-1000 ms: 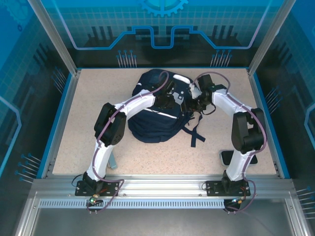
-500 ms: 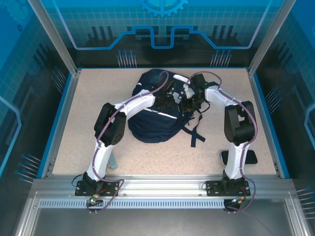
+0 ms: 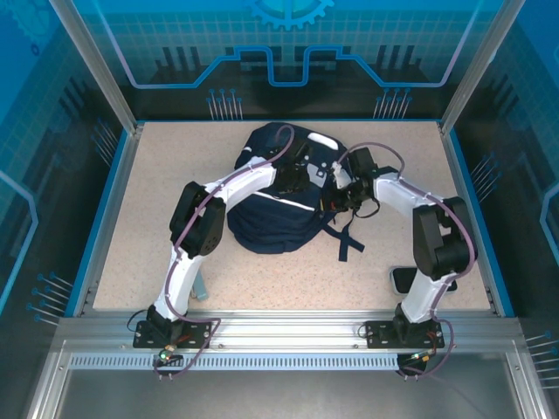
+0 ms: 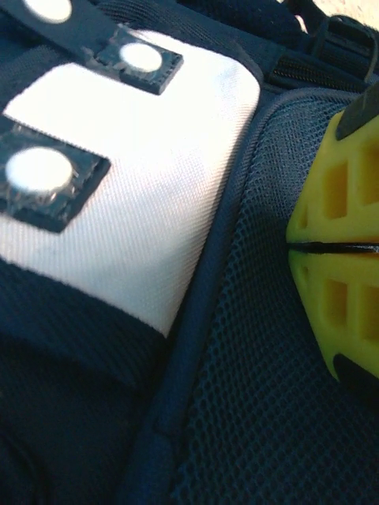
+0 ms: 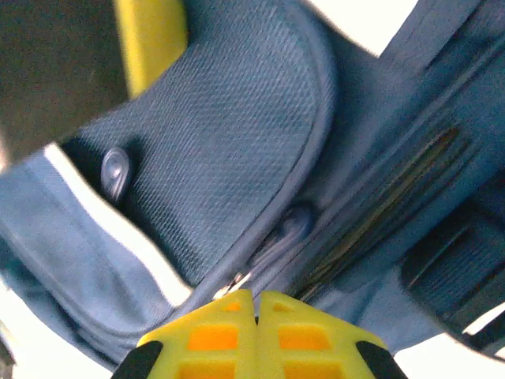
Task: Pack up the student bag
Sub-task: Unzip the student bag at the top-center of the table.
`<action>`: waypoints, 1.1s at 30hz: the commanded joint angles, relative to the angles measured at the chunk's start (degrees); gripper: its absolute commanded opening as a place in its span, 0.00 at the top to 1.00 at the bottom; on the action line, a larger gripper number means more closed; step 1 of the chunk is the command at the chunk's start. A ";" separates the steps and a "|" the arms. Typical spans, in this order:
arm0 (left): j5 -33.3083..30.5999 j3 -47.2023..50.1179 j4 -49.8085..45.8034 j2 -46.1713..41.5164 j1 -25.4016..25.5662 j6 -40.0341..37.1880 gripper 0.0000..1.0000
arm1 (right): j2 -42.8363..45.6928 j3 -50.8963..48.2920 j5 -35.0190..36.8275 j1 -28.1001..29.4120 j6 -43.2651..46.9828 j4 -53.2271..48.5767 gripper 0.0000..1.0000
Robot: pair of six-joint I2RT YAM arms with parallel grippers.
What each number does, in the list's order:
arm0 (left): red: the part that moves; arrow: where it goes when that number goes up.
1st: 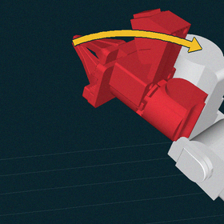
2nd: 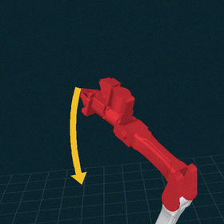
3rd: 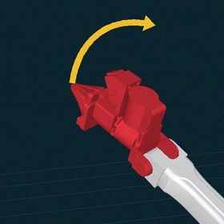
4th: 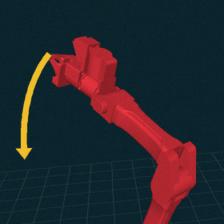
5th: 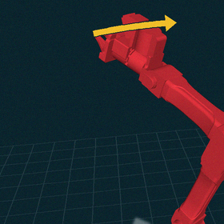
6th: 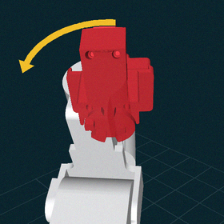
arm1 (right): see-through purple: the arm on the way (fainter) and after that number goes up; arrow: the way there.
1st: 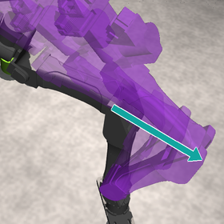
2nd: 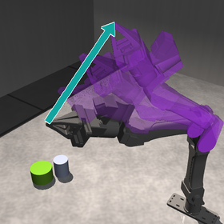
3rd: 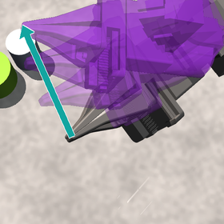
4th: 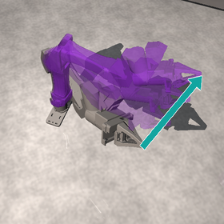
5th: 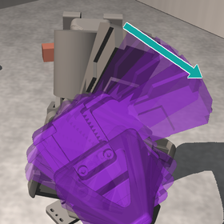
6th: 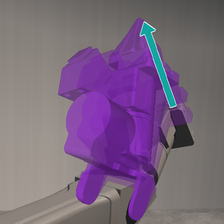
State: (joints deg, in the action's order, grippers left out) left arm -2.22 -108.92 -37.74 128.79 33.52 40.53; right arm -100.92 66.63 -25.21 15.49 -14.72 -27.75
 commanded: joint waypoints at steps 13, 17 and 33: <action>3.41 0.38 -1.97 4.53 0.52 4.73 0.89 | 11.46 -14.55 -7.03 9.57 -11.09 15.19 1.00; 5.93 -0.50 -1.61 -0.12 0.46 1.58 0.80 | 14.60 -12.32 0.82 9.06 -11.50 8.24 0.69; 6.22 24.43 -1.53 -29.78 2.60 -0.47 0.51 | 14.09 -4.28 9.34 5.52 -23.80 -3.81 0.42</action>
State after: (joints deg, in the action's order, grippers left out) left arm 2.90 -88.92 -38.33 102.59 34.48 40.01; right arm -84.88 59.42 -16.40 21.54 -34.63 -27.09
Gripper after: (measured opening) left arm 0.483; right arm 0.581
